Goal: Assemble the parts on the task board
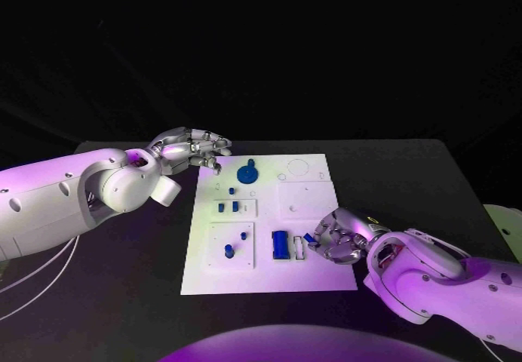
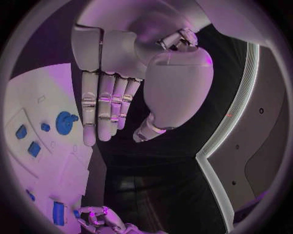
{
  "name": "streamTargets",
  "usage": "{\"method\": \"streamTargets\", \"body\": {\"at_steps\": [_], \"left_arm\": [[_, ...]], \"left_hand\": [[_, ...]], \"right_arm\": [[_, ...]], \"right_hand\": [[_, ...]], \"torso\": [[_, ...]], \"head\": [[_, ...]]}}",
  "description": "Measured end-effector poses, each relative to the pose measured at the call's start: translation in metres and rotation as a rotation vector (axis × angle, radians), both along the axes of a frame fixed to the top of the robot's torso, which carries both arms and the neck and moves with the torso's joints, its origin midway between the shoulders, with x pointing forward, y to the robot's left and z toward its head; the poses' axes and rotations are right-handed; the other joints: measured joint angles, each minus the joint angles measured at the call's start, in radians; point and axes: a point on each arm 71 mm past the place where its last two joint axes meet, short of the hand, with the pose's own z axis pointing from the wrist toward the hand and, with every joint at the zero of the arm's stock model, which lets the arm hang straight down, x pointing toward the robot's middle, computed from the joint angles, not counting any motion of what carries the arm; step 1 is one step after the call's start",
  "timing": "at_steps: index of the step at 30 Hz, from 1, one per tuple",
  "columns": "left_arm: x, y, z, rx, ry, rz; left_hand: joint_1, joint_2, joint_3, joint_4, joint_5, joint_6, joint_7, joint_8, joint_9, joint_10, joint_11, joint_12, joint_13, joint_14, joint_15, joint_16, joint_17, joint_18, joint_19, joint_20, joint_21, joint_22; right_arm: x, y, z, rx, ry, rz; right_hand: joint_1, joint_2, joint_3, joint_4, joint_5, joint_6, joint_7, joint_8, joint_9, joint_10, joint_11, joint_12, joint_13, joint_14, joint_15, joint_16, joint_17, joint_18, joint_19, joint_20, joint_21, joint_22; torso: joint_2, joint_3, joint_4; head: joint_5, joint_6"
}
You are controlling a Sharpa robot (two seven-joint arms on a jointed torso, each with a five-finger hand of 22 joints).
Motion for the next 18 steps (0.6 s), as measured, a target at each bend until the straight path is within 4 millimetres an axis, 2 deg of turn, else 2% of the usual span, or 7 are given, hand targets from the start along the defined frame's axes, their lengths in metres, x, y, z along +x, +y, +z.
{"method": "streamTargets", "body": {"at_steps": [6,10,18], "left_arm": [[0.000,0.000,0.000,0.000,0.000,-0.001],[0.000,0.000,0.000,0.000,0.001,-0.002],[-0.001,0.000,0.000,-0.001,0.002,-0.004]], "left_hand": [[0.000,0.000,0.000,0.000,0.000,0.000,0.000,0.000,0.000,0.000,0.000,0.000,0.000,0.000,0.000,0.000,0.000,0.000,0.000,0.000,0.000,0.000],[0.000,0.000,0.000,0.000,0.000,0.000,0.000,0.000,0.000,0.000,0.000,0.000,0.000,0.000,0.000,0.000,0.000,0.000,0.000,0.000,0.000,0.000],[0.000,0.000,0.000,0.000,0.000,0.000,0.000,0.000,0.000,0.000,0.000,0.004,0.000,0.000,0.000,0.000,0.000,0.000,0.000,0.000,0.000,-0.001]], "right_arm": [[0.001,0.007,-0.003,0.026,0.030,-0.010],[0.001,0.011,-0.005,0.039,0.050,-0.014],[0.004,0.015,-0.010,0.043,0.078,-0.020]], "right_hand": [[-0.024,0.003,0.012,-0.007,0.005,0.000,0.000,0.000,0.014,0.000,0.000,0.006,0.000,0.000,0.000,0.000,0.000,0.000,0.000,0.000,0.005,0.000],[-0.061,0.001,0.012,-0.007,0.019,0.004,0.003,0.000,0.042,0.000,0.000,0.006,0.000,0.000,0.000,0.000,0.000,0.000,0.000,0.000,0.008,0.000],[-0.113,-0.003,0.017,-0.006,0.031,0.016,-0.001,0.000,0.040,0.000,0.000,0.010,0.000,0.000,0.000,0.000,0.000,0.000,0.000,0.000,0.008,0.001]], "torso": [[0.000,0.0000,0.0000],[0.001,0.0006,0.0002],[0.001,0.0009,-0.0001]], "head": [[-0.001,-0.001],[0.000,-0.001],[0.003,-0.002]]}}
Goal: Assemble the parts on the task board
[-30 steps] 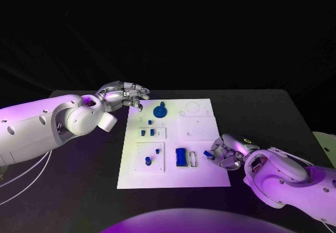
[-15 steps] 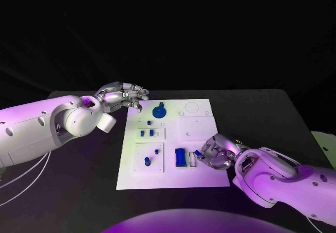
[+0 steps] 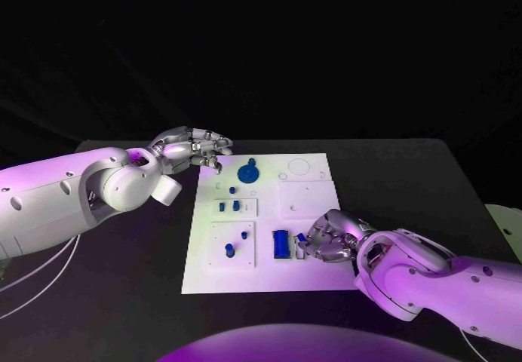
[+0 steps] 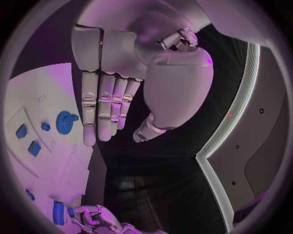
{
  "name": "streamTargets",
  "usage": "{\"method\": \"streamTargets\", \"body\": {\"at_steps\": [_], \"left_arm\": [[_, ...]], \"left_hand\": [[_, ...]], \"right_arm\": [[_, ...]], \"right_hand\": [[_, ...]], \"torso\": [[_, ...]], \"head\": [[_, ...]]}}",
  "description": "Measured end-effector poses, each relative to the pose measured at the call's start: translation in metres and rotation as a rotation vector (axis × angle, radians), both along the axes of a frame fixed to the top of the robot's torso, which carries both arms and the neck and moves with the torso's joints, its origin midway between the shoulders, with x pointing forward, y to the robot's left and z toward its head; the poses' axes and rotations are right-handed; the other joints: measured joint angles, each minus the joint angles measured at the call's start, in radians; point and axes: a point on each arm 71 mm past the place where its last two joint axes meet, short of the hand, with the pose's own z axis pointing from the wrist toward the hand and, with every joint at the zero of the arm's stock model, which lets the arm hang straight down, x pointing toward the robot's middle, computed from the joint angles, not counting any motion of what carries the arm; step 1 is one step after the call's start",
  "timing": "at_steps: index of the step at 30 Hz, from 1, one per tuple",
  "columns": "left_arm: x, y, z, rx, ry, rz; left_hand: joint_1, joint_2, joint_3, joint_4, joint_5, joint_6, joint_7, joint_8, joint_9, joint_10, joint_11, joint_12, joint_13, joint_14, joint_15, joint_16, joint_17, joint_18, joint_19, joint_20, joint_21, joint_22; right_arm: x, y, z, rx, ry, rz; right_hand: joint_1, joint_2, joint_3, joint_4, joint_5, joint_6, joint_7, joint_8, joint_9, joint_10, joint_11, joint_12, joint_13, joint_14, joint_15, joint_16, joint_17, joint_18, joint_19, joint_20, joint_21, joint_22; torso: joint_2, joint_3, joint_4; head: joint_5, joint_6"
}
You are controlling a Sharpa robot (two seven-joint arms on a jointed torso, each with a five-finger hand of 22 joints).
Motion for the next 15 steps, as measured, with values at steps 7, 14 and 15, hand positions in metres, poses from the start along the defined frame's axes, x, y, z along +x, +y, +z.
{"method": "streamTargets", "body": {"at_steps": [7,14,15], "left_arm": [[-0.0002,-0.0002,0.0000,0.000,0.001,-0.002],[-0.0004,-0.0001,0.0000,0.000,0.002,-0.003],[-0.0004,-0.0001,0.0000,0.000,0.002,-0.003]], "left_hand": [[0.000,0.000,0.000,0.000,0.000,0.000,0.000,0.000,0.000,0.000,0.000,0.001,0.000,0.000,0.000,0.000,0.000,0.000,0.000,0.000,0.000,0.000],[0.000,0.000,0.000,0.000,0.000,0.000,0.000,0.000,0.000,0.000,0.000,0.001,0.000,0.000,0.000,0.000,-0.001,0.000,0.000,0.000,0.000,0.000],[0.000,0.000,0.000,0.000,0.000,0.000,0.000,0.000,0.000,0.000,0.000,0.001,0.000,0.000,0.000,0.000,-0.001,0.000,0.000,0.000,0.000,0.000]], "right_arm": [[0.0025,0.0004,-0.0039,-0.011,0.019,0.000],[0.0027,0.0022,-0.0058,-0.016,0.030,0.008],[0.0026,0.0024,-0.0059,-0.017,0.031,0.009]], "right_hand": [[-0.020,0.001,-0.006,0.006,-0.006,0.010,-0.006,0.000,-0.001,0.000,0.000,0.005,0.000,0.000,0.000,0.000,0.000,0.000,0.000,0.000,0.004,0.000],[-0.029,0.000,-0.010,0.004,-0.006,0.015,-0.007,0.000,-0.001,0.000,0.000,0.005,0.000,0.000,0.000,0.000,0.000,0.000,0.000,0.000,0.004,0.000],[-0.029,0.000,-0.010,0.004,-0.006,0.015,-0.007,0.000,-0.001,0.000,0.000,0.005,0.000,0.000,0.000,0.000,0.000,0.000,0.000,0.000,0.004,0.000]], "torso": [[0.000,0.0003,-0.0001],[0.000,0.0006,0.0000],[0.000,0.0007,-0.0001]], "head": [[0.001,-0.003],[0.002,-0.005],[0.002,-0.005]]}}
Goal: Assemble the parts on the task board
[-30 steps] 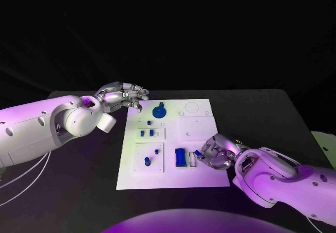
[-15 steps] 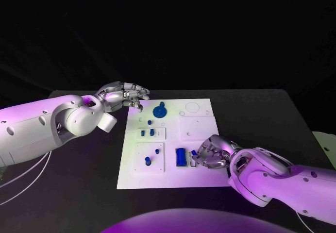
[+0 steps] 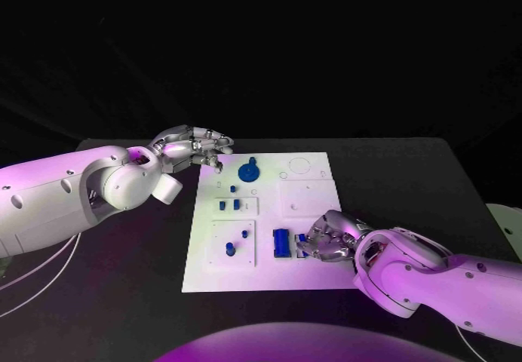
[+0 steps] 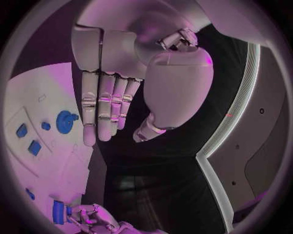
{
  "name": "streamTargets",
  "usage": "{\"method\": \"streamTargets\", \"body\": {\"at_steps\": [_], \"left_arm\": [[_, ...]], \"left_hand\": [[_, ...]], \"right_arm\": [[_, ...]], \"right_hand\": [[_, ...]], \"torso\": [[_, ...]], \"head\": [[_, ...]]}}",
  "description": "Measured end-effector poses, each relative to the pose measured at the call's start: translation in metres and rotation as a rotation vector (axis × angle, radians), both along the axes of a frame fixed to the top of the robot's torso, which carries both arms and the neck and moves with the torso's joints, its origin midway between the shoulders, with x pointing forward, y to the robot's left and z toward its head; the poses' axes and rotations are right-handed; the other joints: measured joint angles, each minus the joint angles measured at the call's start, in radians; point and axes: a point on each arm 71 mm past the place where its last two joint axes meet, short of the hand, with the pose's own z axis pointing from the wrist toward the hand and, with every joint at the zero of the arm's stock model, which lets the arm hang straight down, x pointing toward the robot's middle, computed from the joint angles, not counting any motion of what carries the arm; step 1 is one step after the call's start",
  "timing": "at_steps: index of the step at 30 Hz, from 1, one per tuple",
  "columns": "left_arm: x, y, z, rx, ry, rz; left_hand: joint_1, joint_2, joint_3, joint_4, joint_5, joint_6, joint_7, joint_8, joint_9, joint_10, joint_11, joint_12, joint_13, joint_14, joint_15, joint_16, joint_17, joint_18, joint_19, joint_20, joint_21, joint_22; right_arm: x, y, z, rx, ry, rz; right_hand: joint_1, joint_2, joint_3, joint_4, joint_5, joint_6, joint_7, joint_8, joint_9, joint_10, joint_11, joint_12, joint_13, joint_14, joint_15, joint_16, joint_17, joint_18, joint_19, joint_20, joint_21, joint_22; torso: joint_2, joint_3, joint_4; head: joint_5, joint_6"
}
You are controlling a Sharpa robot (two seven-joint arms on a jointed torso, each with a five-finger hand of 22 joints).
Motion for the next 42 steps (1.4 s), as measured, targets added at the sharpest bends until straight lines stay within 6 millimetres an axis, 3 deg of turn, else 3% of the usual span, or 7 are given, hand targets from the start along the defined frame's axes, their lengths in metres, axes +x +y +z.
{"method": "streamTargets", "body": {"at_steps": [12,17,22,25,35,42], "left_arm": [[-0.0001,0.0000,-0.0001,0.001,0.002,-0.001],[-0.0001,-0.0001,-0.0002,0.001,0.002,-0.001],[0.0000,0.0000,-0.0002,0.001,0.003,-0.001],[0.0000,0.0000,-0.0003,0.001,0.003,-0.001],[0.0002,0.0001,-0.0004,0.002,0.004,-0.001],[0.0002,0.0001,-0.0005,0.003,0.005,-0.002]], "left_hand": [[0.000,0.000,0.000,0.000,0.000,0.000,0.000,0.000,0.000,0.000,0.000,0.000,0.000,0.000,0.000,0.000,0.000,0.000,0.000,0.000,0.000,0.000],[0.000,0.000,-0.003,0.003,0.000,0.000,0.000,0.005,0.000,0.000,0.000,0.000,0.000,0.000,0.000,0.000,0.000,0.000,0.000,0.000,-0.004,-0.001],[0.000,0.000,-0.003,0.003,0.000,0.000,0.000,0.005,0.000,0.000,0.000,0.000,0.000,0.000,0.000,0.000,0.000,0.000,0.000,0.000,-0.004,-0.001],[0.000,0.000,-0.003,0.003,0.000,0.000,0.000,0.005,0.000,0.000,0.000,0.000,0.000,0.000,0.000,0.000,0.000,0.000,0.000,0.000,-0.004,-0.001],[0.000,0.000,-0.003,0.003,0.000,0.000,0.000,0.005,0.000,0.000,0.000,0.000,0.000,0.000,0.000,0.000,0.000,0.000,0.000,0.000,-0.004,-0.001],[0.000,0.000,-0.003,0.003,0.000,0.000,0.000,0.005,0.000,0.000,0.000,0.000,0.000,0.000,0.000,0.000,0.000,0.000,0.000,0.000,-0.003,-0.001]], "right_arm": [[-0.0005,0.0022,-0.0004,-0.001,0.004,0.005],[-0.0004,0.0023,-0.0005,-0.003,0.004,0.005],[-0.0003,0.0028,-0.0006,-0.003,0.004,0.005],[-0.0003,0.0031,-0.0006,-0.003,0.004,0.005],[-0.0009,0.0031,-0.0005,-0.003,0.004,0.006],[0.0003,-0.0011,-0.0014,-0.010,0.004,0.001]], "right_hand": [[-0.013,-0.005,-0.009,0.000,-0.008,0.000,0.000,-0.004,-0.001,0.000,0.000,0.000,0.000,0.000,0.000,0.000,0.000,0.000,0.000,0.000,0.000,0.000],[-0.051,-0.002,-0.039,0.003,-0.050,0.005,0.002,-0.010,-0.004,0.000,0.000,0.000,0.000,0.000,0.000,0.000,0.000,0.000,0.000,0.000,0.000,0.000],[-0.097,0.005,-0.110,0.006,-0.113,0.009,0.005,-0.018,-0.007,0.000,0.000,0.000,0.000,0.000,0.000,0.000,0.000,0.000,0.000,0.000,0.000,0.000],[-0.110,0.019,-0.215,0.007,-0.069,0.013,0.002,-0.024,-0.007,0.000,0.000,0.000,0.000,0.000,0.000,0.000,0.000,0.000,0.000,0.000,0.000,0.000],[-0.089,0.040,-0.253,0.004,-0.050,0.014,0.001,-0.026,-0.010,0.000,0.000,0.000,0.000,0.000,0.000,0.000,0.000,0.000,0.000,0.000,0.000,0.000],[0.048,0.065,-0.199,-0.006,-0.058,0.014,0.001,-0.036,-0.011,0.000,0.000,0.000,0.000,0.000,0.000,0.000,0.000,0.000,0.000,0.000,0.000,0.000]], "torso": [[0.000,-0.0004,-0.0002],[-0.001,-0.0006,-0.0002],[-0.001,-0.0008,-0.0001],[-0.001,-0.0008,-0.0002],[-0.001,-0.0004,-0.0005],[-0.001,0.0002,-0.0010]], "head": [[0.002,-0.001],[0.002,-0.002],[0.003,-0.002],[0.003,-0.001],[0.004,-0.003],[0.004,-0.004]]}}
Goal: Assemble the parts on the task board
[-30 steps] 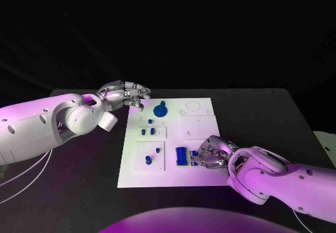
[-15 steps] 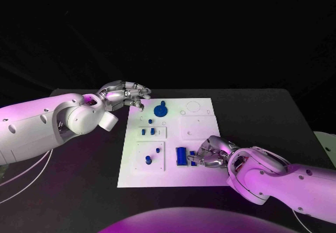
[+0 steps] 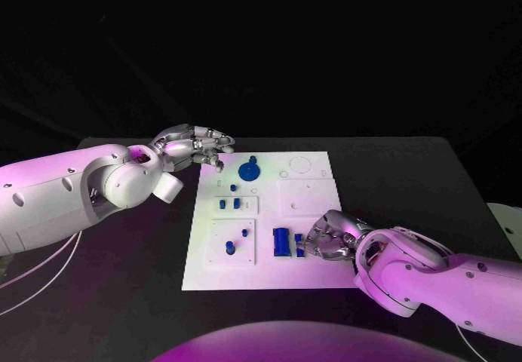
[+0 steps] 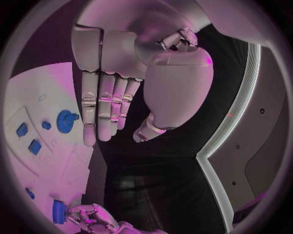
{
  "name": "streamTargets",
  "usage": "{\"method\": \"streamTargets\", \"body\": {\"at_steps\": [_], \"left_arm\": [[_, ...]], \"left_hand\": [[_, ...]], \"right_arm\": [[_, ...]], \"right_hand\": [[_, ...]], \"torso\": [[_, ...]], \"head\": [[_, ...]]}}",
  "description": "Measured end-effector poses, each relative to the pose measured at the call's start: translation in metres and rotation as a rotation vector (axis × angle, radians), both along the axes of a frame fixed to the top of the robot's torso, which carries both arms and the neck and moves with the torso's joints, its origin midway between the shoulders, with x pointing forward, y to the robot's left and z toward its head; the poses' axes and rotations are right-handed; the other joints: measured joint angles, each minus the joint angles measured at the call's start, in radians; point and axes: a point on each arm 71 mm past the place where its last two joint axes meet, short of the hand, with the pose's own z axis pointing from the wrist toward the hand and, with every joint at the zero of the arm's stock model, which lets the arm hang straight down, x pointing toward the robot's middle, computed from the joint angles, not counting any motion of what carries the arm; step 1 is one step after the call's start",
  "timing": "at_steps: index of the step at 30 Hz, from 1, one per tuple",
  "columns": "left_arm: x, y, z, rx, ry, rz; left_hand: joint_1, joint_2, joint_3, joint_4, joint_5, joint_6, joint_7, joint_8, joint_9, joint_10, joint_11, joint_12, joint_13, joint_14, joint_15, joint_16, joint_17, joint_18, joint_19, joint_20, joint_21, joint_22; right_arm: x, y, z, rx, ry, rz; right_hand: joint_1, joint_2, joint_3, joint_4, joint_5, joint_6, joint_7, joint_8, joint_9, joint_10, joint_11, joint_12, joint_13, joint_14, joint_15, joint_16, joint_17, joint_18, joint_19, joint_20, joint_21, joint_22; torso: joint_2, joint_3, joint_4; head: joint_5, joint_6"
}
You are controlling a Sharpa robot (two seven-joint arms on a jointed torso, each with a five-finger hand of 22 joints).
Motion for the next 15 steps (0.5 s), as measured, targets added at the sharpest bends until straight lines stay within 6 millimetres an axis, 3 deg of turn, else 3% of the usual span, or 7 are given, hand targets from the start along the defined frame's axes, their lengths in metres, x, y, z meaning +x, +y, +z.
{"method": "streamTargets", "body": {"at_steps": [3,9,15], "left_arm": [[0.0001,-0.0001,0.0000,0.000,0.000,0.000],[0.0001,-0.0007,-0.0001,0.000,0.001,-0.002],[0.0002,-0.0005,-0.0002,0.000,0.001,-0.001]], "left_hand": [[0.000,0.000,0.000,0.000,0.000,0.000,0.000,0.000,0.000,0.000,0.000,0.000,0.000,0.000,0.000,0.000,0.000,0.000,0.000,0.000,0.000,0.000],[0.000,0.000,0.000,0.000,0.000,-0.004,-0.004,0.000,0.000,0.000,0.000,0.000,0.000,0.000,0.000,0.000,-0.001,0.000,0.000,0.000,0.000,-0.002],[0.000,0.000,0.000,0.000,0.000,-0.004,-0.004,-0.001,0.000,0.000,0.000,0.000,0.000,0.000,0.000,0.000,-0.001,0.000,0.000,0.000,0.000,-0.002]], "right_arm": [[0.0013,-0.0014,-0.0007,-0.004,-0.001,-0.003],[0.0052,0.0014,0.0019,-0.003,-0.023,0.008],[0.0063,0.0030,0.0028,-0.004,-0.038,0.020]], "right_hand": [[0.037,-0.001,0.027,-0.012,0.000,0.000,0.000,0.000,0.001,0.000,0.000,0.000,0.000,0.000,0.000,0.000,0.000,0.000,0.000,0.000,0.000,0.000],[0.102,-0.029,0.085,-0.064,-0.023,0.000,0.000,0.000,0.008,0.000,0.000,0.000,0.000,-0.004,-0.004,0.000,0.001,0.000,0.003,-0.003,0.000,0.000],[0.113,-0.036,0.090,-0.075,-0.034,0.000,0.000,0.000,0.008,0.000,0.000,0.000,0.000,-0.004,-0.004,0.000,0.001,0.000,0.004,-0.004,0.000,0.000]], "torso": [[0.000,0.0004,-0.0001],[0.000,0.0007,-0.0001],[0.000,0.0006,0.0005]], "head": [[0.000,0.000],[-0.001,-0.001],[-0.001,-0.002]]}}
